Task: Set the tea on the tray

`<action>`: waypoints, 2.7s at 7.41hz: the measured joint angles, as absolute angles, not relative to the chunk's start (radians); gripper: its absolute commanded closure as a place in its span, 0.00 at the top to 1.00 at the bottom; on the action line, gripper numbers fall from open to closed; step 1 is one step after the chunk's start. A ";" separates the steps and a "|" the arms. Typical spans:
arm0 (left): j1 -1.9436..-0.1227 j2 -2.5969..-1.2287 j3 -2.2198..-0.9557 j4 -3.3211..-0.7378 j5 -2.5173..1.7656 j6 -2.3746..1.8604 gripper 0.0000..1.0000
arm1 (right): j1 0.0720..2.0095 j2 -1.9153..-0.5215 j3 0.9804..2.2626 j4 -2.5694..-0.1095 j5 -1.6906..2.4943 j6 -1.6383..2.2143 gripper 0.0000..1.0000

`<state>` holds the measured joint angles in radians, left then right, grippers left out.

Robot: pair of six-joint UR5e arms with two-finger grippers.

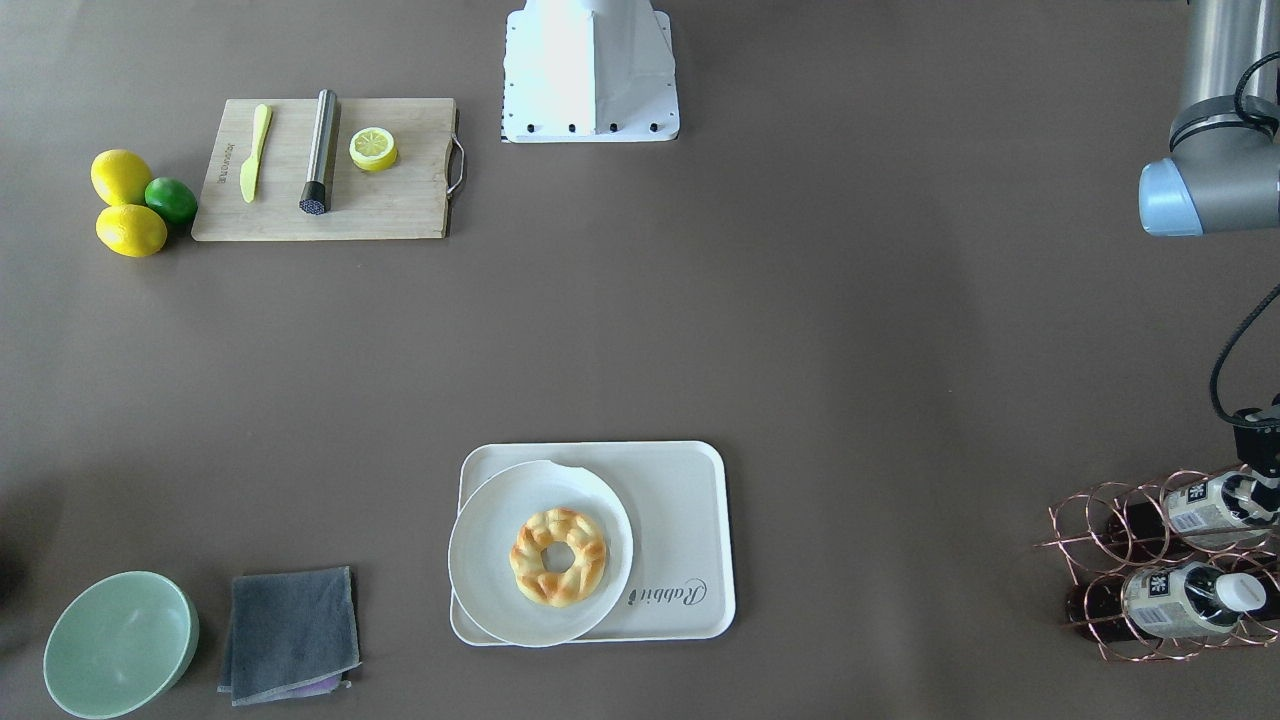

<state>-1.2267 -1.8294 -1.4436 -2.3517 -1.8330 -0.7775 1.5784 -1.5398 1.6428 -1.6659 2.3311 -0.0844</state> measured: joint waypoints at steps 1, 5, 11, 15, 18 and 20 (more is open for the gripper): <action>-1.225 -1.830 -1.444 -2.352 -1.833 -0.780 0.00 | 1.578 -1.539 1.642 -1.666 2.331 -0.084 1.00; -1.280 -1.864 -1.446 -2.316 -1.926 -0.774 0.00 | 1.578 -1.537 1.644 -1.666 2.332 -0.084 1.00; -1.415 -1.906 -1.632 -2.035 -2.082 -0.699 0.00 | 1.578 -1.543 1.643 -1.666 2.334 -0.084 1.00; -1.411 -1.887 -1.828 -1.893 -2.062 -0.772 0.00 | 1.578 -1.552 1.644 -1.666 2.338 -0.085 1.00; -1.189 -1.891 -1.973 -1.795 -1.864 -1.002 0.00 | 1.578 -1.554 1.645 -1.666 2.339 -0.086 1.00; -0.984 -1.989 -2.053 -1.608 -1.672 -1.158 0.00 | 1.578 -1.550 1.643 -1.666 2.338 -0.086 1.00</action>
